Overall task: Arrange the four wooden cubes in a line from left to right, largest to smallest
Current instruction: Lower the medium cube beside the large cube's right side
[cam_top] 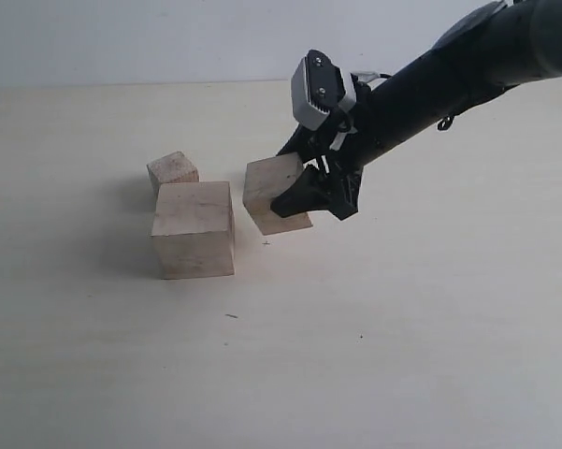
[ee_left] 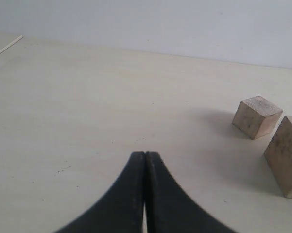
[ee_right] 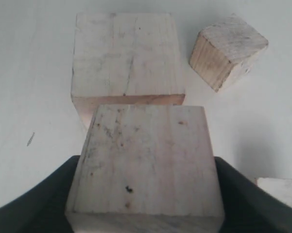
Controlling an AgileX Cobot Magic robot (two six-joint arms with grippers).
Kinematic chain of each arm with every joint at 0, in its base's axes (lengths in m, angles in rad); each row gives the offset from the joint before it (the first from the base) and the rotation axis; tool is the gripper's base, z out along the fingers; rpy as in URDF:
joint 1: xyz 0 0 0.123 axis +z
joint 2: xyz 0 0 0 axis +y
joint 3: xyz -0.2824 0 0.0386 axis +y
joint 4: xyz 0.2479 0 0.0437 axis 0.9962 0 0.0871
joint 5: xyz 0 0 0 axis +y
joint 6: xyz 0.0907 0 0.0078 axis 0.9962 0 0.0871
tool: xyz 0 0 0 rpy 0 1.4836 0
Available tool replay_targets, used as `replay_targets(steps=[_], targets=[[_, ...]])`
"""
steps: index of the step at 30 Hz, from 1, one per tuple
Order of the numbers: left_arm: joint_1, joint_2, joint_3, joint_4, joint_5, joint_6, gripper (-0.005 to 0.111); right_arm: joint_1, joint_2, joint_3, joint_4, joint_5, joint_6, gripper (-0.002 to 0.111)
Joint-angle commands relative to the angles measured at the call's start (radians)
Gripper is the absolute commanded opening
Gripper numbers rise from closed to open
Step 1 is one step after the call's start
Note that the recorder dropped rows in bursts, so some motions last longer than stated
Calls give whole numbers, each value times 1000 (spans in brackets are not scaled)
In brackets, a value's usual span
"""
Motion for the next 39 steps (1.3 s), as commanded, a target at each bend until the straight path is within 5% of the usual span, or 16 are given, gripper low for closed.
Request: replay_targets(steps=[1, 9, 31, 35, 39], targets=[[-5, -6, 3, -1, -8, -2, 0, 0, 45, 6, 39, 17, -10, 0], [-5, -6, 3, -1, -8, -2, 0, -2, 98, 6, 63, 124, -174, 0], [-5, -6, 3, -1, -8, -2, 0, -2, 208, 3, 111, 3, -174, 1], [-5, -6, 3, -1, -8, -2, 0, -2, 208, 3, 111, 3, -174, 13], [-5, -6, 3, -1, -8, -2, 0, -2, 206, 3, 113, 3, -174, 39]])
